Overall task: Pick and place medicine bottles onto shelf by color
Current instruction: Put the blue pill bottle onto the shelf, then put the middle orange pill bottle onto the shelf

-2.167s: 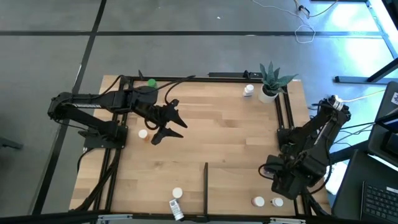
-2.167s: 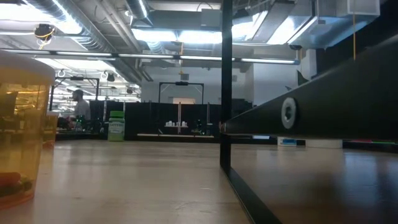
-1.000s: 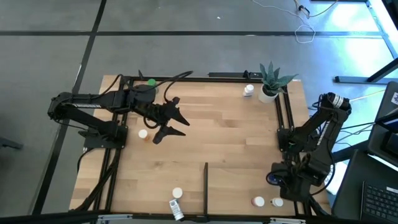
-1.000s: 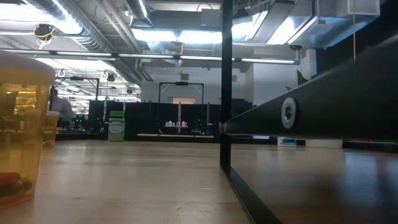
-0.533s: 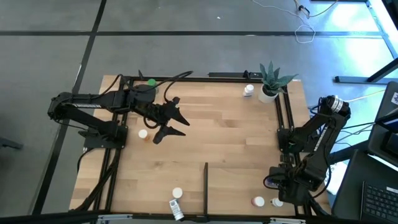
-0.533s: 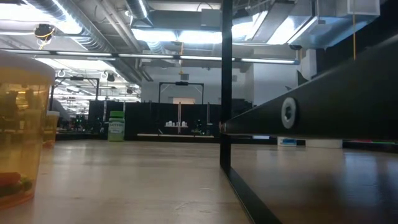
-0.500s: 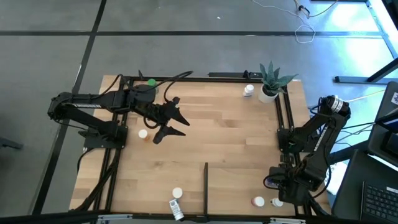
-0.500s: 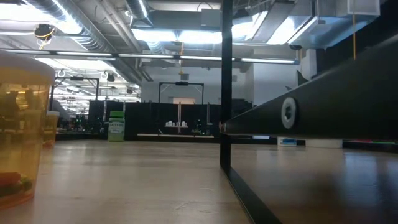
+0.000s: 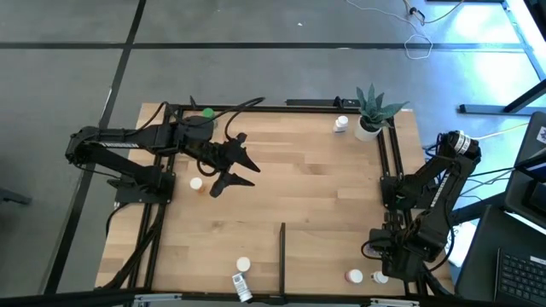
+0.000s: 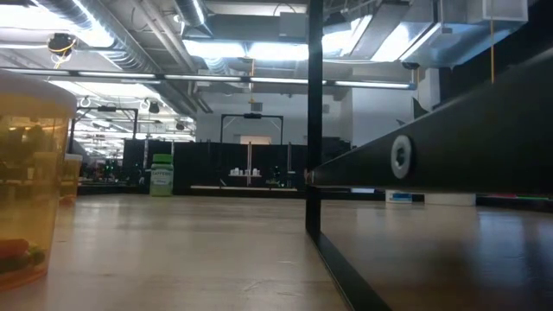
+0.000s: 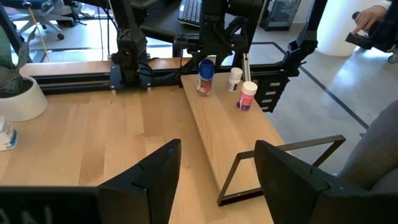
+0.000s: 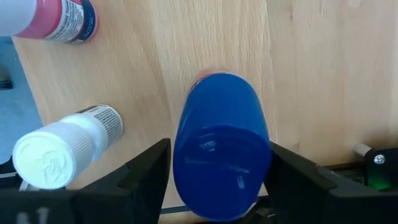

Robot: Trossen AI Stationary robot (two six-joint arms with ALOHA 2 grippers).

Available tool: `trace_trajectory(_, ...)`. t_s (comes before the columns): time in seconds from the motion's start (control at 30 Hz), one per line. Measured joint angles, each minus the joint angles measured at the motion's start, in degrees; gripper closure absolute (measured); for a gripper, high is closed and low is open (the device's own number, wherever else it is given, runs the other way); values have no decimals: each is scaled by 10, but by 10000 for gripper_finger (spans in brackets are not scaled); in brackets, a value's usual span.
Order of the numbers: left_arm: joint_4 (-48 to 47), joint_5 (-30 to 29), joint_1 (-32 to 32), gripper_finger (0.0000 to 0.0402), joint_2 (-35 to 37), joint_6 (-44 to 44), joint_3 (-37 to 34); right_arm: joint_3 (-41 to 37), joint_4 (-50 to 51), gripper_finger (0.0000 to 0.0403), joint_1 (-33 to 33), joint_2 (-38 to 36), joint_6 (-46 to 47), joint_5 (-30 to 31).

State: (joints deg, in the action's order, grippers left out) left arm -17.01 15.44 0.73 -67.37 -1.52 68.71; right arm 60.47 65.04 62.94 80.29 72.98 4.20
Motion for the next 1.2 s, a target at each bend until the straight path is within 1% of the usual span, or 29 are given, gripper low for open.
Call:
trace_trajectory(0.17, 0, 0, 0, 204, 0, 0, 0, 0, -1, 163, 0, -7, 3, -39)
trace_trajectory(0.23, 0, 0, 0, 204, 0, 0, 0, 4, -2, 163, 0, -10, 3, -44)
trace_trajectory(0.43, 0, 0, 0, 204, 0, 0, 0, 33, 21, 162, -1, -13, 0, -9)
trace_trajectory(0.7, -1, 0, 0, 204, 0, 0, 0, 66, 56, 162, -4, -13, 13, -1)
trace_trajectory(0.77, -1, 0, 0, 204, 0, 0, 0, 77, 59, 162, -10, -13, 12, 19)
trace_trajectory(0.93, -7, 0, 0, 204, 0, 0, 0, 110, 78, 162, -32, -13, -1, 111)
trace_trajectory(1.0, -13, 0, 0, 204, 0, -7, 0, 126, 102, 162, -39, -13, 0, 136)
trace_trajectory(1.2, -96, -1, -7, 204, 0, -61, 0, 179, 144, 162, -61, -14, -1, 207)
